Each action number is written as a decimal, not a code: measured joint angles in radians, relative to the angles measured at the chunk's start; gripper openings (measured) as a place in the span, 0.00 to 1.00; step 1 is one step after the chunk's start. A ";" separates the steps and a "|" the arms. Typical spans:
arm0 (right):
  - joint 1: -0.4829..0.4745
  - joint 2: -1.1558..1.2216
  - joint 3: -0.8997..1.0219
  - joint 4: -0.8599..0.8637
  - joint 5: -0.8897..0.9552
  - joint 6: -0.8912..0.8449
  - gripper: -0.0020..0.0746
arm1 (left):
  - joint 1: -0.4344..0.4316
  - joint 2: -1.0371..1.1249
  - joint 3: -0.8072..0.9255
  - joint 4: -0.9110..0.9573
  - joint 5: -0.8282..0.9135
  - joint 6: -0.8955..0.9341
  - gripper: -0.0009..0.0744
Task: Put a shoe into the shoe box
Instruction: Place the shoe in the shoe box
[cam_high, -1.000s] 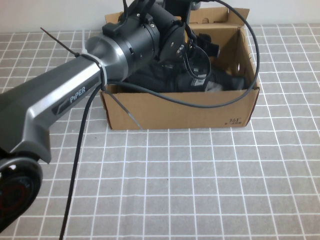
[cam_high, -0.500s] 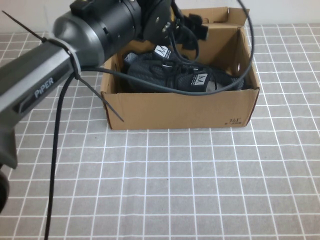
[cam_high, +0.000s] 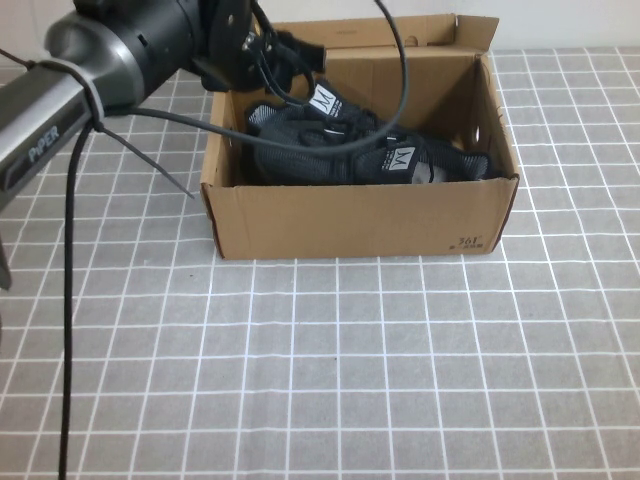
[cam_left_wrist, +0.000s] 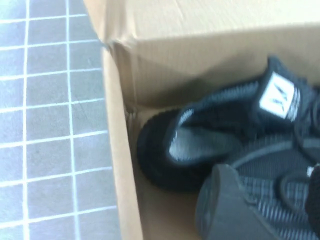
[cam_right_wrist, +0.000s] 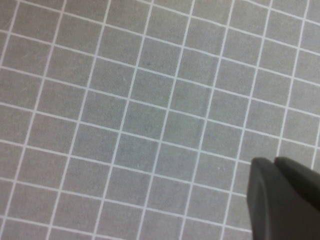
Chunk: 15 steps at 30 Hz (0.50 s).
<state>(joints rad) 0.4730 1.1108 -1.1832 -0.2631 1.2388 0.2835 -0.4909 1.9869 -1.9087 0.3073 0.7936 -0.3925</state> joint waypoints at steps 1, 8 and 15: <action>0.000 0.000 0.000 0.000 0.000 0.000 0.01 | 0.000 0.000 0.000 -0.013 0.011 0.049 0.39; 0.000 0.000 0.000 0.003 -0.025 -0.003 0.01 | 0.014 0.000 0.000 -0.124 0.064 0.251 0.38; 0.000 0.000 0.000 0.016 -0.033 -0.005 0.01 | 0.089 0.031 0.000 -0.280 0.064 0.404 0.39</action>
<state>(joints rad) 0.4730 1.1108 -1.1832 -0.2473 1.2053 0.2790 -0.4021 2.0178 -1.9087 0.0274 0.8574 0.0113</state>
